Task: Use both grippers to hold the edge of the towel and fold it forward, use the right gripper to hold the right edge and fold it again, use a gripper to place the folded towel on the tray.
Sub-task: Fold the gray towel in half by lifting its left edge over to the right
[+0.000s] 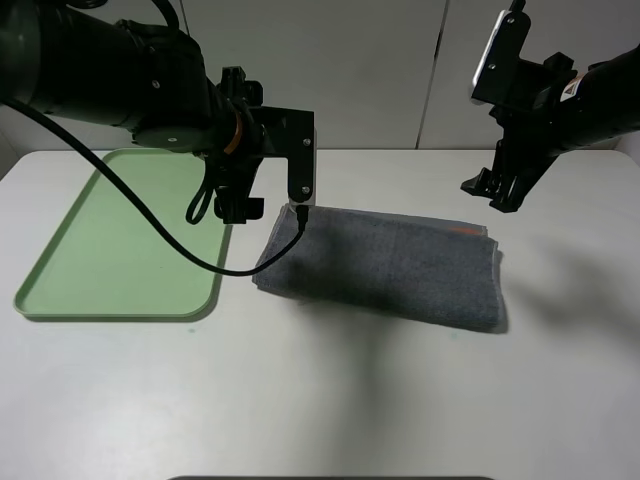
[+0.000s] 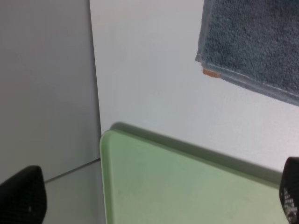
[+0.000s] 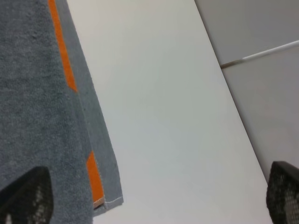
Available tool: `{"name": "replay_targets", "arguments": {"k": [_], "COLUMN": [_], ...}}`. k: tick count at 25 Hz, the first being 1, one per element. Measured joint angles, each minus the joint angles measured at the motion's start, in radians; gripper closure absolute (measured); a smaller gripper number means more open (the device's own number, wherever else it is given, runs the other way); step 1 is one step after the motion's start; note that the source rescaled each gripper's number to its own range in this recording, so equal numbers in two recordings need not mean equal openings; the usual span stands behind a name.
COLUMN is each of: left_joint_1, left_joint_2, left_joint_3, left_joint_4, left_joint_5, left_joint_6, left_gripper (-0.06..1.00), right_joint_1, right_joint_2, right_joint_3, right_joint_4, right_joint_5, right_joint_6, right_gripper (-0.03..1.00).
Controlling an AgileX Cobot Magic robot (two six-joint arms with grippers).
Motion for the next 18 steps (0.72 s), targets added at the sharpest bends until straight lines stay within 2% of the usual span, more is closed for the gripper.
{"name": "replay_targets", "arguments": {"k": [8, 14, 18], "left_joint_1": [0.0, 0.0, 0.0], "left_joint_2": [0.0, 0.0, 0.0], "left_joint_3": [0.0, 0.0, 0.0], "left_joint_4": [0.0, 0.0, 0.0], "left_joint_5": [0.0, 0.0, -0.007], "left_joint_6": [0.0, 0.0, 0.0], "left_gripper": [-0.06, -0.06, -0.06], "right_joint_1": [0.0, 0.0, 0.0], "right_joint_2": [0.0, -0.018, -0.084], "right_joint_3": [0.0, 0.0, 0.0], "right_joint_4": [0.0, 0.0, -0.014], "right_joint_5": [0.004, 0.047, 0.125], "right_joint_6": [0.029, 0.249, 0.404], "right_gripper": [-0.03, -0.03, -0.03]}}
